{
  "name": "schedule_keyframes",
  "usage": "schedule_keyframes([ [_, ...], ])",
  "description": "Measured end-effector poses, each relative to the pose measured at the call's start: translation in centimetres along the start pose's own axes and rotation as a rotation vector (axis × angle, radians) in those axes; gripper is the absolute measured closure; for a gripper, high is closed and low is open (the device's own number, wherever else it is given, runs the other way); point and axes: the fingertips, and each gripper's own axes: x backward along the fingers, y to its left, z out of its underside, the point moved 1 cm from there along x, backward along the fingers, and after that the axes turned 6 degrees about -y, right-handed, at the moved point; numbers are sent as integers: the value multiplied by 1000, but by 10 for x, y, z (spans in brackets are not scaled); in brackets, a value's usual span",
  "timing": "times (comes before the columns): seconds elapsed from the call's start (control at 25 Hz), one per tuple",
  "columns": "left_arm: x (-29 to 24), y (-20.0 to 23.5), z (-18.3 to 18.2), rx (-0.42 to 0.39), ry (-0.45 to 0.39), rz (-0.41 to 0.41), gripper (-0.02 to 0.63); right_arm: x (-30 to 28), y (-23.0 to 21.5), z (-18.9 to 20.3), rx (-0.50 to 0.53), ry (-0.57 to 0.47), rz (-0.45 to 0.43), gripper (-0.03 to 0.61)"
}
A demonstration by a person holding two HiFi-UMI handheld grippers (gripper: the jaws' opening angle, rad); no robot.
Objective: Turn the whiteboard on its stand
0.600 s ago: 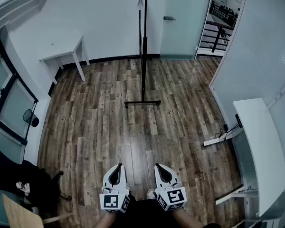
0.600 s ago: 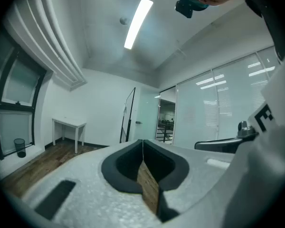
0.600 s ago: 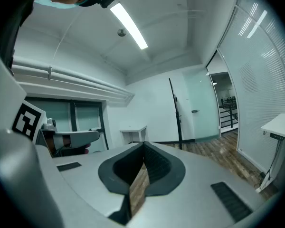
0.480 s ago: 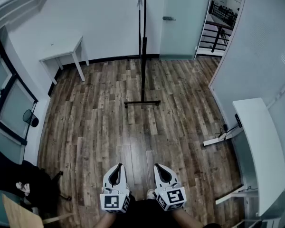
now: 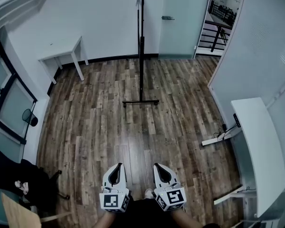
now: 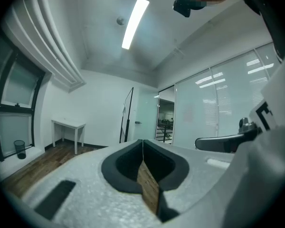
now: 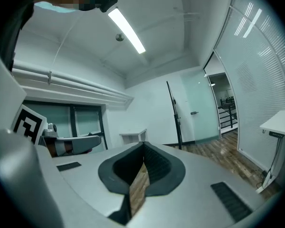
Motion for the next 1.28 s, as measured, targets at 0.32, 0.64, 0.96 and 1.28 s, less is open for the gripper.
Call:
schedule_keyframes([
  [0.32, 0, -25, 10, -8, 8, -21, 595, 12, -21, 5, -13, 9, -33, 566],
  [0.64, -30, -26, 20, -8, 26, -54, 595, -10, -47, 2, -5, 15, -57, 566],
  [0.96, -123, 12, 30, -14, 46, 17, 595, -98, -72, -2, 23, 15, -37, 566],
  [1.28, -228, 88, 16, 10, 27, 60, 595, -224, -78, -7, 43, 31, -13, 566],
])
